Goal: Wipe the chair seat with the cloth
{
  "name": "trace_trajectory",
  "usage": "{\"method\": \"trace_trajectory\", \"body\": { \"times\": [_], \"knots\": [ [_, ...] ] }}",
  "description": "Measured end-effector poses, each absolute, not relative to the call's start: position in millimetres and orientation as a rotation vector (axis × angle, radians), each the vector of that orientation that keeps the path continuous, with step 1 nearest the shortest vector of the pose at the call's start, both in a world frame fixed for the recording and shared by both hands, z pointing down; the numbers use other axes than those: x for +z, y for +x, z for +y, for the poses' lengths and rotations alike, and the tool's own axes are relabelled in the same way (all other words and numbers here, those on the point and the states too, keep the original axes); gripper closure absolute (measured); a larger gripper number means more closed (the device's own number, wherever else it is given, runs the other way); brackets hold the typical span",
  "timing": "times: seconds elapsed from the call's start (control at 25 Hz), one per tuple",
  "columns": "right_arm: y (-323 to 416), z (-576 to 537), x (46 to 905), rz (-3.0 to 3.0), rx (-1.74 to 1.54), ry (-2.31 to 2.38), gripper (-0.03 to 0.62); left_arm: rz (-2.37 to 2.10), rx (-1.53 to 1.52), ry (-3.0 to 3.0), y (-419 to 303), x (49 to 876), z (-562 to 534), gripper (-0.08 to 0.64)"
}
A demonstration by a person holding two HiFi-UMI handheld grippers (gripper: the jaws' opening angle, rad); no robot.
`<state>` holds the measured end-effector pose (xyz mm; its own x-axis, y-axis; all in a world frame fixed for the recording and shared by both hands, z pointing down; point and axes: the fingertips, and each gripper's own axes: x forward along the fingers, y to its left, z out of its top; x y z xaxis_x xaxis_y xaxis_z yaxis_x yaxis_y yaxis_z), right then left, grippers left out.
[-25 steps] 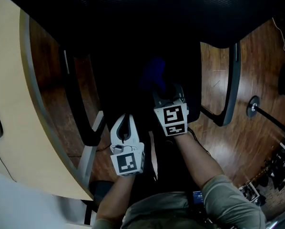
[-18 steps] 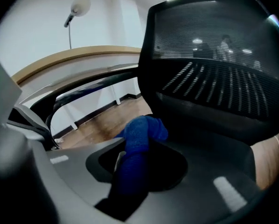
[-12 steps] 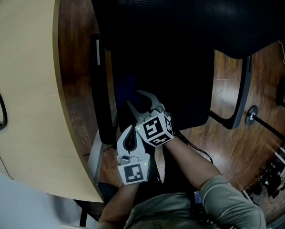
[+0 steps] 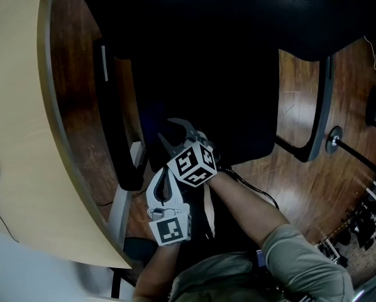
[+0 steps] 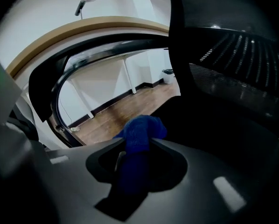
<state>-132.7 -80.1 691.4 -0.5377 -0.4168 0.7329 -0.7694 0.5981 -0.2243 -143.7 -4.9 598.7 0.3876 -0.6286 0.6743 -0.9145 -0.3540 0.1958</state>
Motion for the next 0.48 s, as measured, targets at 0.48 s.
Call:
{"method": "trace_trajectory", "body": {
  "times": [0.48],
  "knots": [
    [30.4,-61.8,677.0,-1.957,0.784,1.315,0.485,-1.169,0.728,2.285,-49.1,581.1,-1.0,0.557]
  ]
}}
